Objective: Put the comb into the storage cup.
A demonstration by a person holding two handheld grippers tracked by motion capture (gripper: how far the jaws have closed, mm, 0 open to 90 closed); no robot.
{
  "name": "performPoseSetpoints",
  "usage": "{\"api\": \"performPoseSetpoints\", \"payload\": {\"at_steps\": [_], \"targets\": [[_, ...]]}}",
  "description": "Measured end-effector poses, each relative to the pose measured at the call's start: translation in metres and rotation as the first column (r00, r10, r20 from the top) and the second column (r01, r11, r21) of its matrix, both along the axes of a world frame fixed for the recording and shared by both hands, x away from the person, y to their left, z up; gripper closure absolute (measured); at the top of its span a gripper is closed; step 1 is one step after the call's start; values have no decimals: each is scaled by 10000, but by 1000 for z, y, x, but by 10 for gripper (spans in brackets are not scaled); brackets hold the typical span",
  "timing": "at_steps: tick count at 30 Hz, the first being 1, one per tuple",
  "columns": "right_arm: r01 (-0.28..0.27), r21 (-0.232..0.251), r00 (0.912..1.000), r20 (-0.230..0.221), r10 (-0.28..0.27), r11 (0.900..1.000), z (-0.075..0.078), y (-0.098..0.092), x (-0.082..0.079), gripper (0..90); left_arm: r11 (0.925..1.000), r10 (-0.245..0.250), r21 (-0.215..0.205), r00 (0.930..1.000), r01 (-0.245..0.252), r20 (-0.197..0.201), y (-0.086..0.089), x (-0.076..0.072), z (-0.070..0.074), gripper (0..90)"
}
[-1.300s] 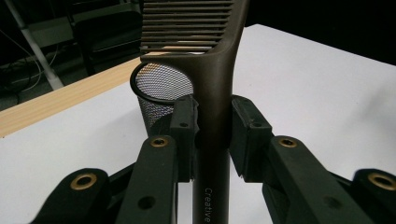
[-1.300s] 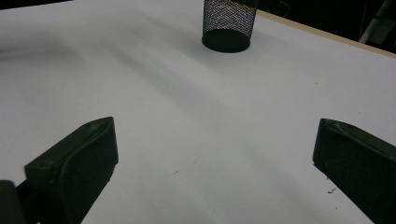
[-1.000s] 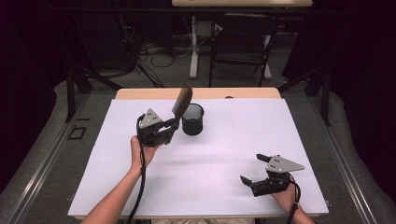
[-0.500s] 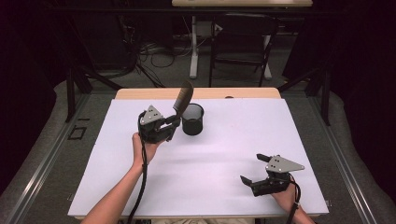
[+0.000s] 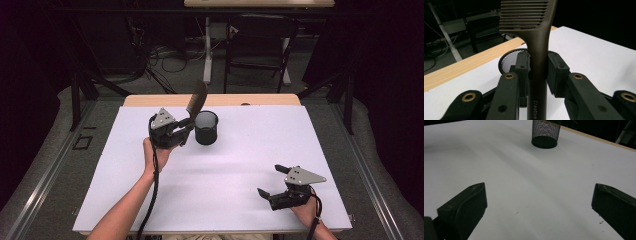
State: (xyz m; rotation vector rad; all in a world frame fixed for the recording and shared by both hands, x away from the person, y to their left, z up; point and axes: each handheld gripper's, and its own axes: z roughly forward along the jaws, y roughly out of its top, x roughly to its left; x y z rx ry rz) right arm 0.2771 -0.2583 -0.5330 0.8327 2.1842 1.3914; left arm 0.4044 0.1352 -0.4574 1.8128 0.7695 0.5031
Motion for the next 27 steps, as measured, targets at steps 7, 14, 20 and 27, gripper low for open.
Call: {"api": "performPoseSetpoints", "payload": {"at_steps": [7, 14, 20, 27], "targets": [[-8, 12, 10000, -20, 8, 10000, 0, 0, 0, 0, 10000, 70, -63, 9999, -69, 99, -1, 4, 1, 725], [-7, -3, 10000, -17, 7, 10000, 0, 0, 0, 0, 9998, 115, -134, 9998, -113, 166, -2, 9, 2, 726], [-45, -5, 10000, -49, 45, 10000, -1, 0, 1, 0, 9998, 128, -172, 9997, -125, 223, -2, 12, 5, 725], [-89, 16, 9999, -102, 89, 10000, -1, 0, 1, 0, 9997, 165, -168, 9992, -159, 359, -5, 14, 9, 725]]}}
